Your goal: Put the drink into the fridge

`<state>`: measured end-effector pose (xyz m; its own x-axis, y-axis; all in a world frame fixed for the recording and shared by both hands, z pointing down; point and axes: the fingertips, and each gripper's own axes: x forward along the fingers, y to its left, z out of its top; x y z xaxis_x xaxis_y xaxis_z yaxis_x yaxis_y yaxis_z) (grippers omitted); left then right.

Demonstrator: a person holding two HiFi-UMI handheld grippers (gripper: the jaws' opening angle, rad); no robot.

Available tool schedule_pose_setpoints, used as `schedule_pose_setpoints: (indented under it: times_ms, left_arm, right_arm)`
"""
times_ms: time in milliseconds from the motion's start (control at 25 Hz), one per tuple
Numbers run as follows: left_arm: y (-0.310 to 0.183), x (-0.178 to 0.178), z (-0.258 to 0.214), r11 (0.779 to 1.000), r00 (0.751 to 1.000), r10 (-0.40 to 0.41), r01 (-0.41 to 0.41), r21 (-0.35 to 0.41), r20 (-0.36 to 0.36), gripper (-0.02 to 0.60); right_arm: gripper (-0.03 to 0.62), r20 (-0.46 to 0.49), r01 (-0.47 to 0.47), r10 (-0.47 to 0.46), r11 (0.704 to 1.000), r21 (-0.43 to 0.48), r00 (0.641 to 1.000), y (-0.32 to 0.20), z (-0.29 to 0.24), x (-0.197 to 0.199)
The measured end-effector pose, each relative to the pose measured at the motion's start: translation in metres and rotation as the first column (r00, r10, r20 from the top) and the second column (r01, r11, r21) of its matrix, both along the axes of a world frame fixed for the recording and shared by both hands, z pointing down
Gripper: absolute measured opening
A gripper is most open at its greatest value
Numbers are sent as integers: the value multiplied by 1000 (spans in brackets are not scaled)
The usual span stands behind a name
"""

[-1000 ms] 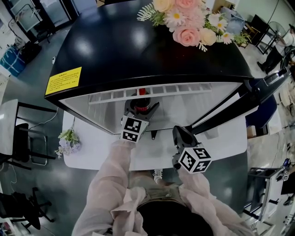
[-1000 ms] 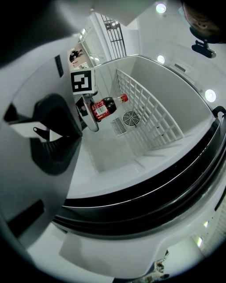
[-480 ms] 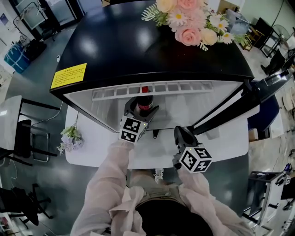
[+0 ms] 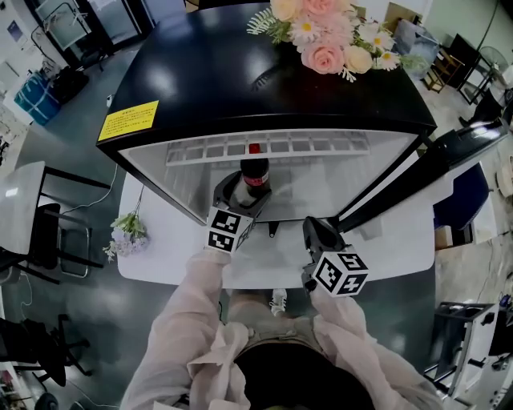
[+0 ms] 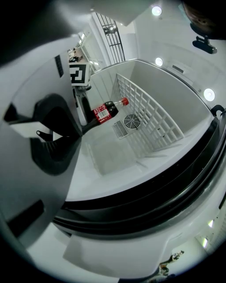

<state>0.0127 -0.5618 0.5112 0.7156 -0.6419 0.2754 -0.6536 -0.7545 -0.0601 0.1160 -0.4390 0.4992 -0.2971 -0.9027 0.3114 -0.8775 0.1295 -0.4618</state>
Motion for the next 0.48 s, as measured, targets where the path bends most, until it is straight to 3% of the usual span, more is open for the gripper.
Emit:
schedule_pose_setpoints:
  times_ms: [280,480]
  left_arm:
    - [19,-14,-1,999,999,-29,28,-28,-35,362]
    - [36,-19,-9,998,994,-47,43,-45,-100,362]
  right_arm:
    - [11,-4,17,-17,1000,5,1000,5,-1,-4]
    - [11,-24,40,-40,999,5,999,7,0,-7]
